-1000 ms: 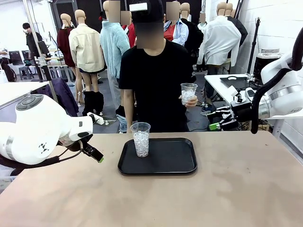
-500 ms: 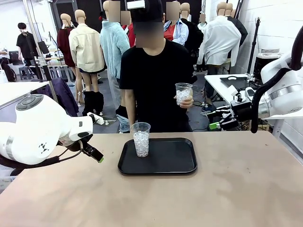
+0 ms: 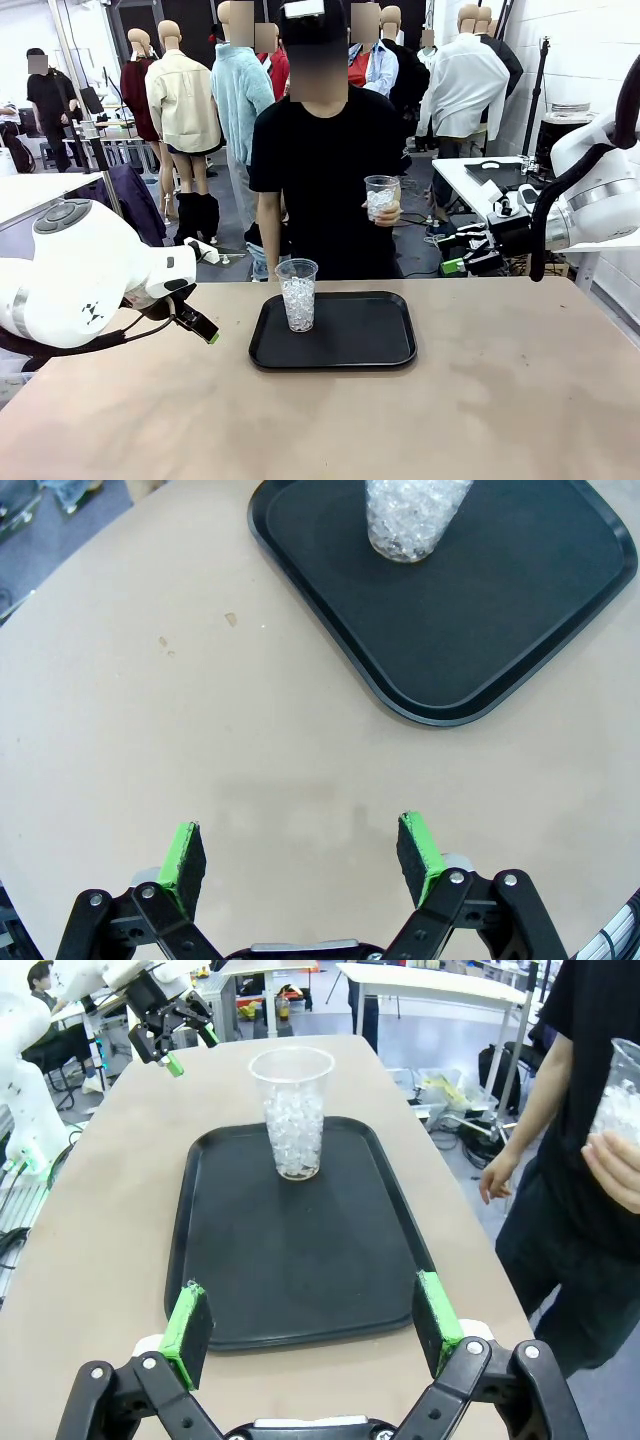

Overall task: Pour the drink into the iced cup.
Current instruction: Pick up the iced cup indicated by the human and present it to them.

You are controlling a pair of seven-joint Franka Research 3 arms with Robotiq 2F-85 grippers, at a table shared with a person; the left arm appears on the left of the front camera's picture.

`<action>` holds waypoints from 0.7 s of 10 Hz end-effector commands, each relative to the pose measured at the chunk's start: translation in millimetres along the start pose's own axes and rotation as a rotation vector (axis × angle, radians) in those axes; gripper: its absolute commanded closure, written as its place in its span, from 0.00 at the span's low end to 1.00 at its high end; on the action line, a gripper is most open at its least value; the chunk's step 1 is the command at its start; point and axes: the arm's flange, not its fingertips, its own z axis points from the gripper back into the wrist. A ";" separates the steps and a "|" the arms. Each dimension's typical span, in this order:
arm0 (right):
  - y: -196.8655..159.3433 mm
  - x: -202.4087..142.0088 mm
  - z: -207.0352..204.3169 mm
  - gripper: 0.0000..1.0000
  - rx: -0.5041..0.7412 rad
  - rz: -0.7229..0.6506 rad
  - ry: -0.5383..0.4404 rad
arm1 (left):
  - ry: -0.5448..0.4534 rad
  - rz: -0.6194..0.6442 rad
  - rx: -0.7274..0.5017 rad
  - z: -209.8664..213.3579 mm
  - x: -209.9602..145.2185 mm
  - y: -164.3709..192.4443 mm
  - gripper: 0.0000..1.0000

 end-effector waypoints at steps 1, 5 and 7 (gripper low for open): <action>-2.6 -0.9 -1.2 0.00 0.004 -0.005 0.002 | -0.002 0.004 0.000 0.7 -0.6 1.6 0.00; -2.6 -0.9 -1.2 0.00 0.004 -0.005 0.002 | -0.002 0.004 0.000 0.7 -0.6 1.6 0.00; 0.0 0.0 0.0 0.00 0.000 0.000 0.000 | -0.002 0.004 0.000 0.7 -0.6 1.6 0.00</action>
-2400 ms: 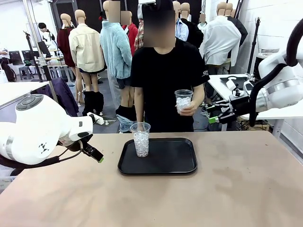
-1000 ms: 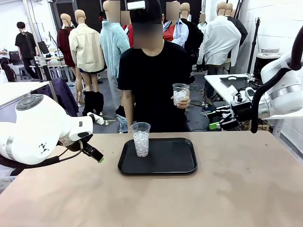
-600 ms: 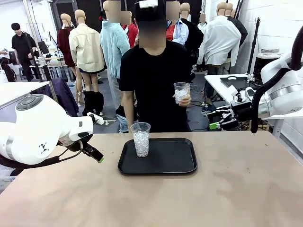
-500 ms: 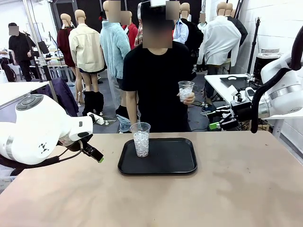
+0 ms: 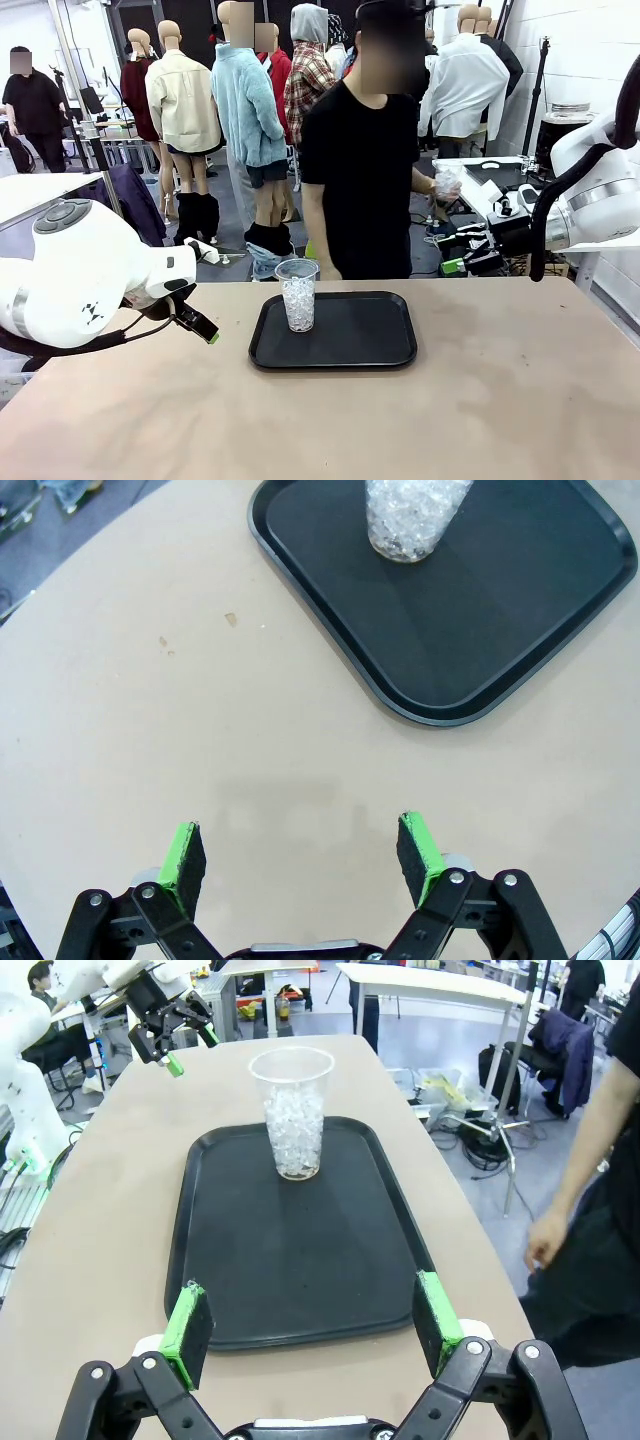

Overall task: Pour the drink into the iced cup.
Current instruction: Pick up the iced cup indicated by the human and present it to them.

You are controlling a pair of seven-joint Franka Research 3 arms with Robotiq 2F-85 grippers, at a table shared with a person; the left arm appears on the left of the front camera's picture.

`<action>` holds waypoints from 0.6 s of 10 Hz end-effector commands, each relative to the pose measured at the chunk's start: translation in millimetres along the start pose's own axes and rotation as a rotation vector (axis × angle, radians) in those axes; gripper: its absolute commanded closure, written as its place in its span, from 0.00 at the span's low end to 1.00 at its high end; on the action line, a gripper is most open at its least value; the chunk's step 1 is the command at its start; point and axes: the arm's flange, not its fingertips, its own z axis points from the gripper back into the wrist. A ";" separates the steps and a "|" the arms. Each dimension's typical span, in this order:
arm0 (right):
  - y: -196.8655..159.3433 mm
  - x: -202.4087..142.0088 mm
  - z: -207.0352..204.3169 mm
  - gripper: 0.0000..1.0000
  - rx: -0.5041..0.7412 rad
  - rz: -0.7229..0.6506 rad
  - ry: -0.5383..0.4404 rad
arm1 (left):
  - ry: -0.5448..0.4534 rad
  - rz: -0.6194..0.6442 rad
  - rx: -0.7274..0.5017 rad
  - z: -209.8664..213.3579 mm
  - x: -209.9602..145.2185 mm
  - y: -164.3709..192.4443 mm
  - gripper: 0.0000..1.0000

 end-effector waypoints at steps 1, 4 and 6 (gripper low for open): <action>16.9 -1.6 -1.9 0.00 -0.061 -0.020 0.025 | -0.002 0.004 0.000 0.7 -0.6 1.6 0.00; 53.3 -6.4 -10.9 0.00 -0.152 -0.015 0.051 | -0.002 0.004 0.000 0.7 -0.6 1.6 0.00; 73.9 -16.2 -7.3 0.00 -0.410 -0.097 0.064 | -0.002 0.004 0.000 0.7 -0.6 1.6 0.00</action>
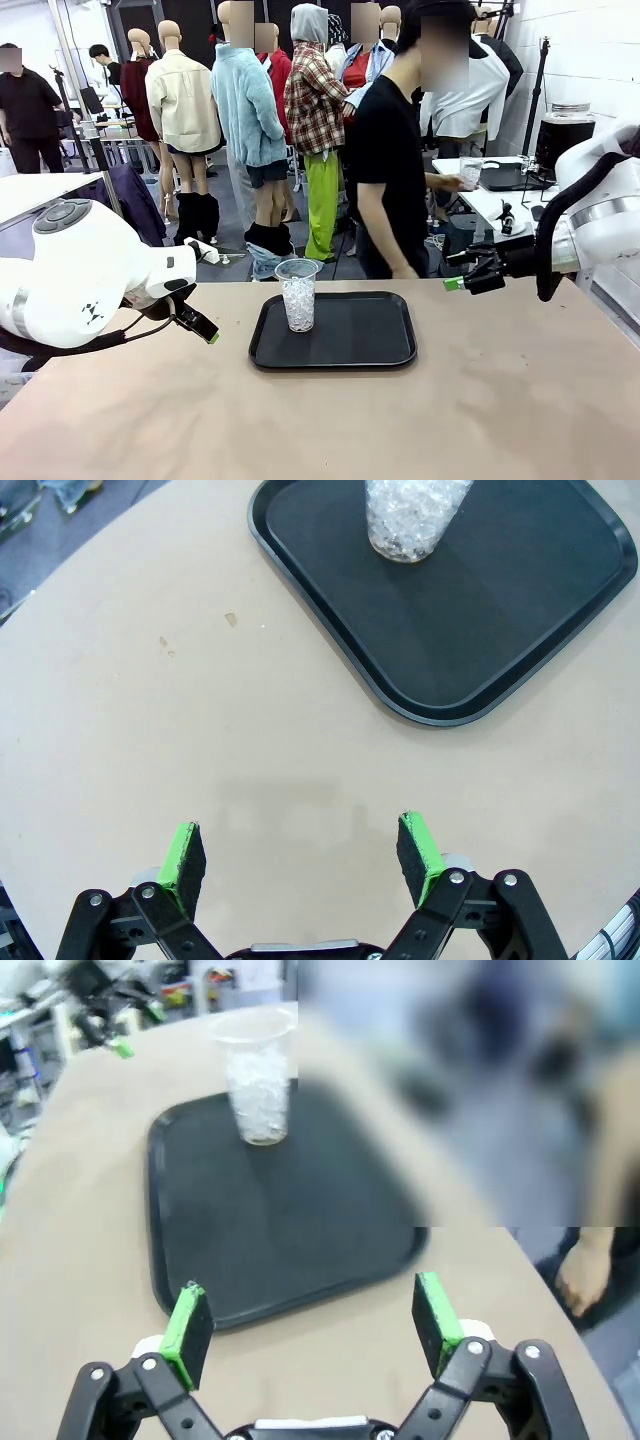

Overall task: Pour the drink into the iced cup.
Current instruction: Pick up the iced cup indicated by the human and present it to them.

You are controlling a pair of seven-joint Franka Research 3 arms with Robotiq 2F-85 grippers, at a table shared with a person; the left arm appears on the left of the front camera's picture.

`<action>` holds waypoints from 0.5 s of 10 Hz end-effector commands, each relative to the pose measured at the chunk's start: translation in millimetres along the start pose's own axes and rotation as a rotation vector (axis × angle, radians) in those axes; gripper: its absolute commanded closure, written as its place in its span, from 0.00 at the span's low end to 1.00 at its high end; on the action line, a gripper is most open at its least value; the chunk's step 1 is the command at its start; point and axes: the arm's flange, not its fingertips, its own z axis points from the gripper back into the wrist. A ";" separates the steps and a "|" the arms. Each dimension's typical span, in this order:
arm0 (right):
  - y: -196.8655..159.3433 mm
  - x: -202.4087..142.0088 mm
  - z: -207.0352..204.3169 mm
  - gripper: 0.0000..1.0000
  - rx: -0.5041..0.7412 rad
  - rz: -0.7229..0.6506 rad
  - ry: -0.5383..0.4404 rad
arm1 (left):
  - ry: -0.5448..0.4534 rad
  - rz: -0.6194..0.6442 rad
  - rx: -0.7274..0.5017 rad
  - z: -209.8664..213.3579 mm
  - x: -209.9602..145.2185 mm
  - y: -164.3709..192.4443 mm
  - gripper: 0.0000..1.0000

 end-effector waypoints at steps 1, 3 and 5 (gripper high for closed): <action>27.6 -3.5 0.4 0.00 -0.233 -0.037 -0.020 | -0.002 0.004 0.000 0.7 -0.6 1.6 0.00; 44.1 -13.1 -1.6 0.00 -0.252 -0.096 0.013 | -0.002 0.004 0.000 0.7 -0.6 1.6 0.00; 53.5 -14.7 8.1 0.00 -0.398 -0.162 0.066 | -0.002 0.004 0.000 0.7 -0.6 1.6 0.00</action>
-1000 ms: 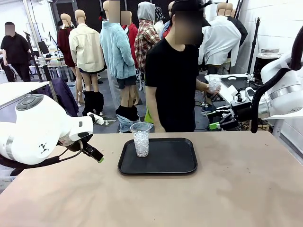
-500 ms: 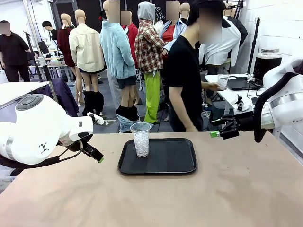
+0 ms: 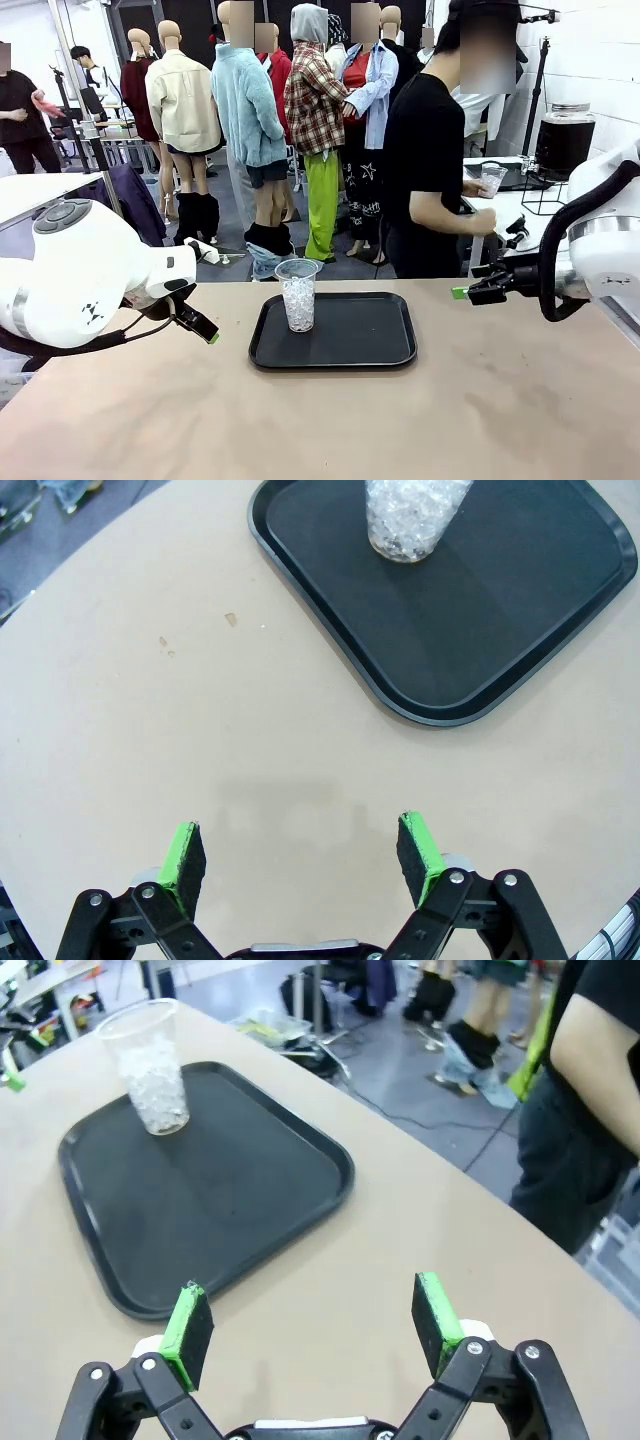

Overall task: Pour the drink into the iced cup.
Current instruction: Pick up the iced cup indicated by the human and present it to them.

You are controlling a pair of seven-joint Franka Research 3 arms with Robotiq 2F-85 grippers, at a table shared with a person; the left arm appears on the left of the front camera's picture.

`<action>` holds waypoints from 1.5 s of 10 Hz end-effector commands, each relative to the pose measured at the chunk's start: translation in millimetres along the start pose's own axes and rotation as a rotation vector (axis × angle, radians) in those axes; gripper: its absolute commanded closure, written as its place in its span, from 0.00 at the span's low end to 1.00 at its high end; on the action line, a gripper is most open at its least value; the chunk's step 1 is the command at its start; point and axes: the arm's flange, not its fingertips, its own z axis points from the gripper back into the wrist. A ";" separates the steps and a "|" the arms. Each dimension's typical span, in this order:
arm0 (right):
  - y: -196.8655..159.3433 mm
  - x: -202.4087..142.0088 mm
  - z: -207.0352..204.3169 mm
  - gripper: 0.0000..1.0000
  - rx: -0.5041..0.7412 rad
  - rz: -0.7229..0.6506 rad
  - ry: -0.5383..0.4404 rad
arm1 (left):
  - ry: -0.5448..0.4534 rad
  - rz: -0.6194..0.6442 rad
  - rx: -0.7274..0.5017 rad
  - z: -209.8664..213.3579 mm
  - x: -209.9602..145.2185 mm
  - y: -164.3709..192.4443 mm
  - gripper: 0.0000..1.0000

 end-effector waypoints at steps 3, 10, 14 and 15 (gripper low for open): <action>6.5 9.6 -5.5 0.00 -0.211 -0.091 0.045 | -0.002 0.005 0.000 0.7 -0.6 1.6 0.00; -0.3 7.9 5.5 0.00 -0.225 -0.107 0.069 | -0.002 0.005 0.000 0.7 -0.6 1.6 0.00; -0.3 7.9 5.5 0.00 -0.225 -0.107 0.069 | -0.002 0.005 0.000 0.7 -0.6 1.6 0.00; -0.3 7.9 5.5 0.00 -0.225 -0.107 0.069 | -0.002 0.005 0.000 0.7 -0.6 1.6 0.00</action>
